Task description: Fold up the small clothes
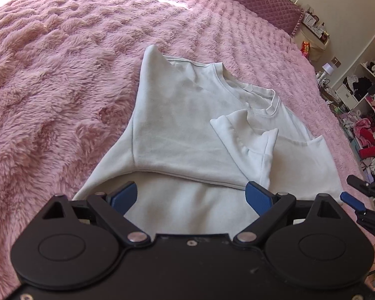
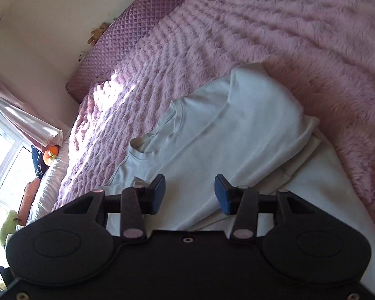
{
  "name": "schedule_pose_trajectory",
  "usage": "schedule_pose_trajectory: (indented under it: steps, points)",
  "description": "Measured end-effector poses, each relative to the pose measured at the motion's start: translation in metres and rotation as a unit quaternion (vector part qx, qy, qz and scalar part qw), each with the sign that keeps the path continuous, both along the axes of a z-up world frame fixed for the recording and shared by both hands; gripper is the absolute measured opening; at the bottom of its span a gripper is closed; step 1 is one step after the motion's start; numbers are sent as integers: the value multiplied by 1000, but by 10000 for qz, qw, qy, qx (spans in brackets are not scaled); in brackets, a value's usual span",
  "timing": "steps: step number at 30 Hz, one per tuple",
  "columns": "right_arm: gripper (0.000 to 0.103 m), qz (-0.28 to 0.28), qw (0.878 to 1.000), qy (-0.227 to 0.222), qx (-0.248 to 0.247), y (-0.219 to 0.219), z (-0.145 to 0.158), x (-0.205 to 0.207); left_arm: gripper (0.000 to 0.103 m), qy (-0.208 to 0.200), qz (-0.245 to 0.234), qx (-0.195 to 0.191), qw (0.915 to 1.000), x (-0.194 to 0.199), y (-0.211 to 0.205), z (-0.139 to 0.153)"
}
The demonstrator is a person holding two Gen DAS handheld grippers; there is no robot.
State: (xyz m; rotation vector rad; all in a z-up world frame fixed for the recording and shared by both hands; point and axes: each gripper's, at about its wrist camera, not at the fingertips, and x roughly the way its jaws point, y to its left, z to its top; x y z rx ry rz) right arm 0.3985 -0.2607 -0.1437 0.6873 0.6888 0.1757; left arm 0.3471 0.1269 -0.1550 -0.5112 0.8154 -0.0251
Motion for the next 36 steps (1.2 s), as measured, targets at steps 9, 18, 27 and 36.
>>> schedule_pose_trajectory:
  steps: [9, 18, 27, 36]
  points:
    - [45, -297, 9994, 168, -104, -42, -22, -12, 94, -559, -298, 1267, 9899, 65, -94, 13]
    - [45, -346, 9992, 198, 67, -49, -33, -8, 22, 6, -327, 2114, 9768, 123, -130, -19]
    - [45, -636, 9955, 138, 686, -72, -41, -3, 14, -904, 879, 960, 9874, 46, -27, 6]
    - [46, -1328, 9753, 518, 1688, -64, -52, -10, 39, -919, 813, 177, 9923, 39, -3, -22]
